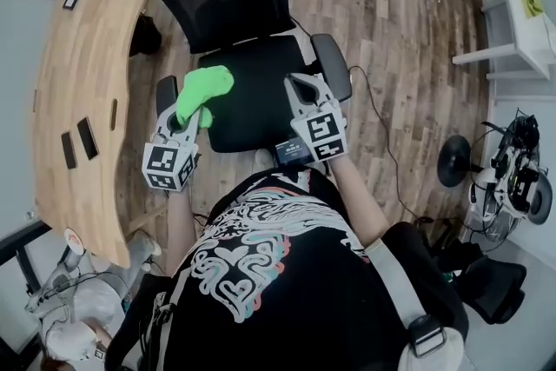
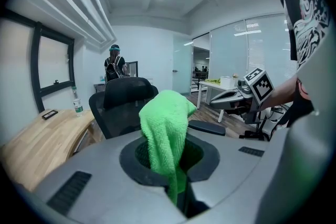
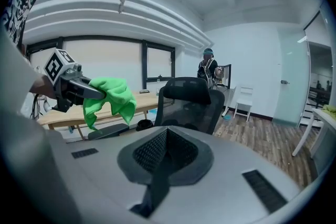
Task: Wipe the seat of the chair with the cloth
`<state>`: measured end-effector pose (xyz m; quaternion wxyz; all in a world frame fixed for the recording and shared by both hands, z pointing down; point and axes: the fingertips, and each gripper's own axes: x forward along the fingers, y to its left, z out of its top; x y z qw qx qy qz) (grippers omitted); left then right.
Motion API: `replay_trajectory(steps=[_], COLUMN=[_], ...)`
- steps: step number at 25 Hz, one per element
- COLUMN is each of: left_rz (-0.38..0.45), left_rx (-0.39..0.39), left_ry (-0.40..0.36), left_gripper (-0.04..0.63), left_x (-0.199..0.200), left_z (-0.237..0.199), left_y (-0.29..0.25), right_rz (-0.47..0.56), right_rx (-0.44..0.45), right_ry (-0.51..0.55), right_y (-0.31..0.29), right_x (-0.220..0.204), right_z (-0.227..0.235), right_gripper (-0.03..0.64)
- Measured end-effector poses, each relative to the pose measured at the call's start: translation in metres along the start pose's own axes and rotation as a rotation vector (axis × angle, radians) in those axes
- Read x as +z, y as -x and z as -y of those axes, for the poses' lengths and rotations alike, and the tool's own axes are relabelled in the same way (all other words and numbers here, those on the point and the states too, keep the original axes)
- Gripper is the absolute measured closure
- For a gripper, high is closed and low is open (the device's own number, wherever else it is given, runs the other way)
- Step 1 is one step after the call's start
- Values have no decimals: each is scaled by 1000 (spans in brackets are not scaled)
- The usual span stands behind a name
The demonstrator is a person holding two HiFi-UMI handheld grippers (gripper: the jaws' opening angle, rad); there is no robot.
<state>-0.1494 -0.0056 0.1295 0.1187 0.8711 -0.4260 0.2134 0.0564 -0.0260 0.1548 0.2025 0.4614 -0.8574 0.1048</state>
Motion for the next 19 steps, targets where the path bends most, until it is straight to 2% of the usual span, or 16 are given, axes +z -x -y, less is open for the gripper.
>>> replay_trajectory(steps=[8, 19], left_rz=[3, 14], left_rx=[3, 5], left_ry=[-3, 12], left_gripper=[568, 568], left_x=[-1, -3], left_z=[10, 10], left_y=[4, 11], right_rz=[8, 8], right_rx=[37, 40], right_ry=[-2, -19], right_y=[4, 8], right_x=[0, -3], right_z=[-10, -11], right_gripper=[614, 614])
